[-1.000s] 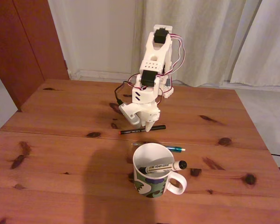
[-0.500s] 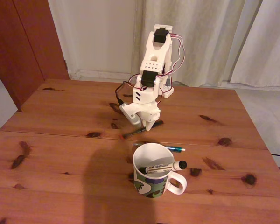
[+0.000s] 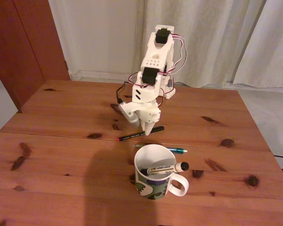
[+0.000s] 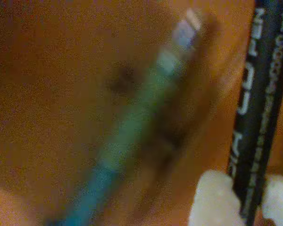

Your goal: Clean up the desk and place the pens and markers into the cup

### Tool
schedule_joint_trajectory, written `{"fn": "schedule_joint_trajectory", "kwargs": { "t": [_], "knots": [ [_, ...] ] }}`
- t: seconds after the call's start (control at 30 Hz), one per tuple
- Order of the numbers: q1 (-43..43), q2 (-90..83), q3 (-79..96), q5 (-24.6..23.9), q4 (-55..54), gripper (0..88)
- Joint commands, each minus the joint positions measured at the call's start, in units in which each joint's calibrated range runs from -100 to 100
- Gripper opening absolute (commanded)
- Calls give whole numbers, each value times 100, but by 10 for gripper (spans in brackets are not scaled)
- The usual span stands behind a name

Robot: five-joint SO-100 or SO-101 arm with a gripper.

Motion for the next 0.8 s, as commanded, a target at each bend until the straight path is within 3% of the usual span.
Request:
{"fn": "schedule_joint_trajectory", "kwargs": {
  "t": [0.0,0.77],
  "knots": [
    [-63,-308,-795,-196,-6,11],
    [-401,-242,-3022,-2344,-83,11]
  ]
}}
